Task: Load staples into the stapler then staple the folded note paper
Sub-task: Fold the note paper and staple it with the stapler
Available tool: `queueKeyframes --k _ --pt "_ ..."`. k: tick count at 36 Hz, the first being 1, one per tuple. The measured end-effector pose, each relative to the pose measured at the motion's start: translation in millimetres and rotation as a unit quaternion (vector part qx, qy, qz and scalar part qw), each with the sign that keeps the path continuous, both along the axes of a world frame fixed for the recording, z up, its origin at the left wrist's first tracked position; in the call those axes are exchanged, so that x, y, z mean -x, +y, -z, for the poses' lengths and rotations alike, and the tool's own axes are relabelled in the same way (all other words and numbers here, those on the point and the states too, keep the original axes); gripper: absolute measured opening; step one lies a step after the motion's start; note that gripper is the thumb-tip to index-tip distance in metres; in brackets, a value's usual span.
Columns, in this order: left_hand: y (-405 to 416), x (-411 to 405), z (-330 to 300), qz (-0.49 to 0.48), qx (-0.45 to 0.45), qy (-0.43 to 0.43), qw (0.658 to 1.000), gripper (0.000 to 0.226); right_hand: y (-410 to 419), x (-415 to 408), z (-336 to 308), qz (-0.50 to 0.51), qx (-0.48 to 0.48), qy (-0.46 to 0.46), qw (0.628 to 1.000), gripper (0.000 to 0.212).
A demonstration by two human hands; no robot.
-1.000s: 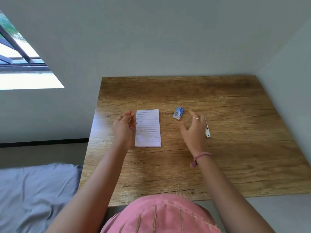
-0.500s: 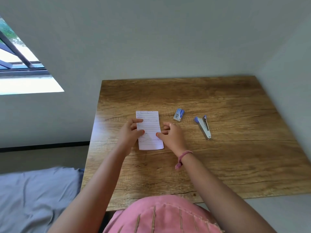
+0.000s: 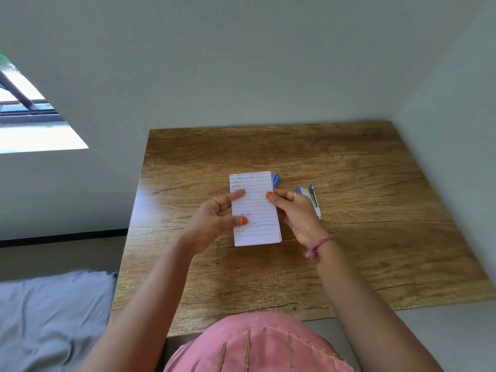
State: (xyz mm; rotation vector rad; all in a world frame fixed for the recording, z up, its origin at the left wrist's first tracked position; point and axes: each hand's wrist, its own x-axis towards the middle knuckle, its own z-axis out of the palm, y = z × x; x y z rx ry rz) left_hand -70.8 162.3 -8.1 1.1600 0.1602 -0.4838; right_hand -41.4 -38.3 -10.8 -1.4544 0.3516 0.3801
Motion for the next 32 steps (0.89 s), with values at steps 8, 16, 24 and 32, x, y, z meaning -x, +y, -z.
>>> queueKeyframes --k 8,16,24,32 --pt "-20.5 -1.0 -10.4 0.062 -0.023 -0.019 0.998 0.085 -23.3 1.4 -12.6 0.020 -0.018 -0.010 1.000 0.015" --pt "-44.8 -7.2 -10.9 0.043 0.009 -0.024 0.999 0.078 -49.9 -2.9 -12.8 0.025 0.031 -0.041 0.998 0.025" --pt "-72.1 -15.2 -2.6 -0.033 0.004 0.023 0.999 0.047 -71.3 -9.1 -7.8 0.035 0.157 -0.119 0.980 0.008" --pt "-73.5 -23.2 -7.5 -0.119 0.007 0.007 0.993 0.066 -111.4 -15.0 6.8 -0.014 0.362 -0.118 0.924 0.053"
